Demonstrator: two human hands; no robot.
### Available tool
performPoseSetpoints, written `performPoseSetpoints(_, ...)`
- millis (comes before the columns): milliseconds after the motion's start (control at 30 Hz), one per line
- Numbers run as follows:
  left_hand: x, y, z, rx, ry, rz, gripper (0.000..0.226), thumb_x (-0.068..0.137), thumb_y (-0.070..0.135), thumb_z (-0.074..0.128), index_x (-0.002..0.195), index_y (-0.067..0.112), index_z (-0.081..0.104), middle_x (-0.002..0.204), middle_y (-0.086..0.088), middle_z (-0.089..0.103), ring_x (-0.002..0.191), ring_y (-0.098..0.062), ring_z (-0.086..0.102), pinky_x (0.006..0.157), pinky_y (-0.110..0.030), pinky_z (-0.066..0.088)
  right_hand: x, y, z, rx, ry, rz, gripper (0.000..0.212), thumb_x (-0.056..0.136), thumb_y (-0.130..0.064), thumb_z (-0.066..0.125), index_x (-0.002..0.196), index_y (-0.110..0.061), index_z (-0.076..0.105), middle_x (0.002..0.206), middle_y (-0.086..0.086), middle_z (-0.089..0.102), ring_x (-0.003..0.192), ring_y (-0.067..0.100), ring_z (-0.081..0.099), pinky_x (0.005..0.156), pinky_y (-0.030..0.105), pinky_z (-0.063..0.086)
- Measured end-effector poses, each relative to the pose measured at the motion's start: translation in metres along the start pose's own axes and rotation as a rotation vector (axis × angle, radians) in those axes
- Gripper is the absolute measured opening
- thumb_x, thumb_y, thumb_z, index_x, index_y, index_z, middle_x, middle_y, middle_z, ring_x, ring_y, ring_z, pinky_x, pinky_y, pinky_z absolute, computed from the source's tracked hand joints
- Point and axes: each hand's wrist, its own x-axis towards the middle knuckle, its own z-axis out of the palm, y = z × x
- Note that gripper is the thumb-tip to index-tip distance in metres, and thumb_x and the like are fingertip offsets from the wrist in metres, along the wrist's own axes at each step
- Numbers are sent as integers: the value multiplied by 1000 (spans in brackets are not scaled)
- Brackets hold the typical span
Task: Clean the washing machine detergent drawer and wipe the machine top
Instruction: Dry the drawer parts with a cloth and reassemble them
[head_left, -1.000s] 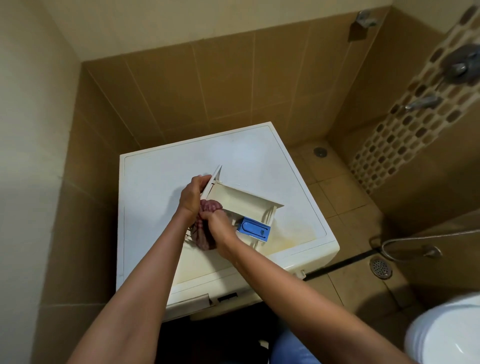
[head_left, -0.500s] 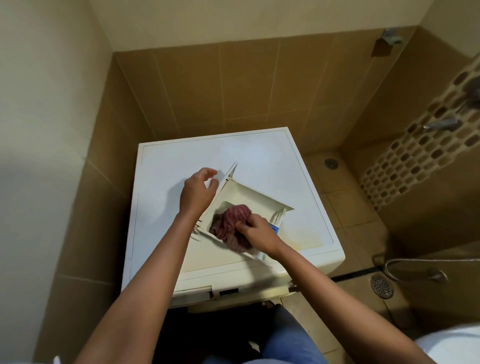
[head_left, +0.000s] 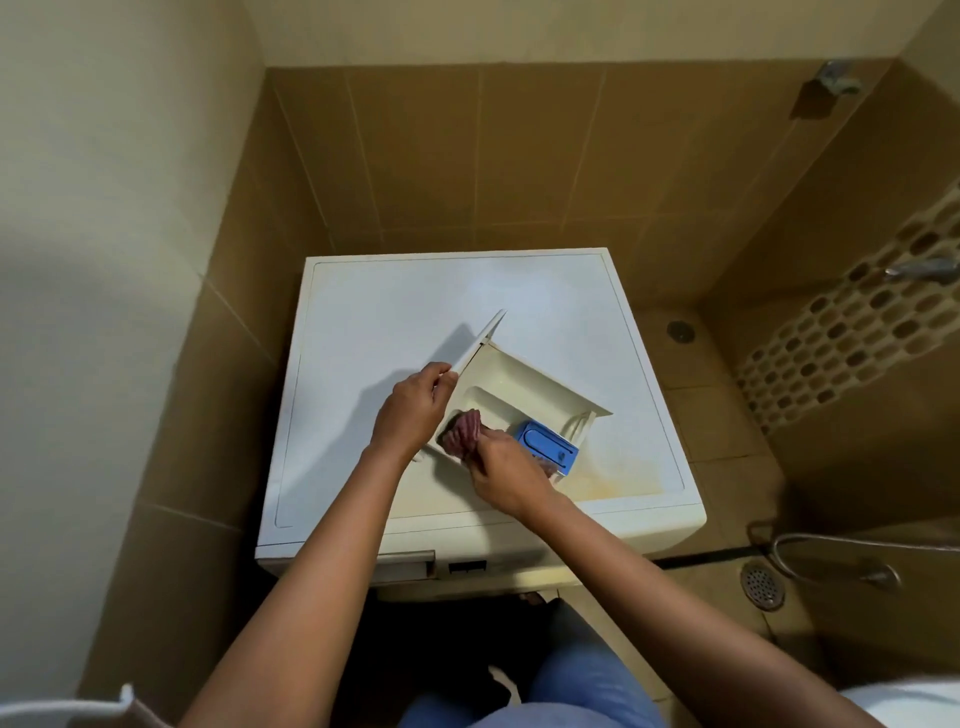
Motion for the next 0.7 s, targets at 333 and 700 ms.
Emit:
performPoseSetpoints(333,3,5,-2,115,32,-32,37,102,44,34,123,21,56,111,-5,67,105,-30,58,73,-35,44,15,-6,-15,-27,-360,124,40,99,-29,31,118,-6,57,130,16,54,120,30,49,99,35,38)
performPoseSetpoints(700,0,4,-3,40,51,-41,33,101,41,39,113,20,61,87,-2,64,91,-29,60,73,-34,44,22,-5,-22,-358,-379,-2,27,87,5,43,109,-3,56,98,15,63,78,29,59,64,36,49)
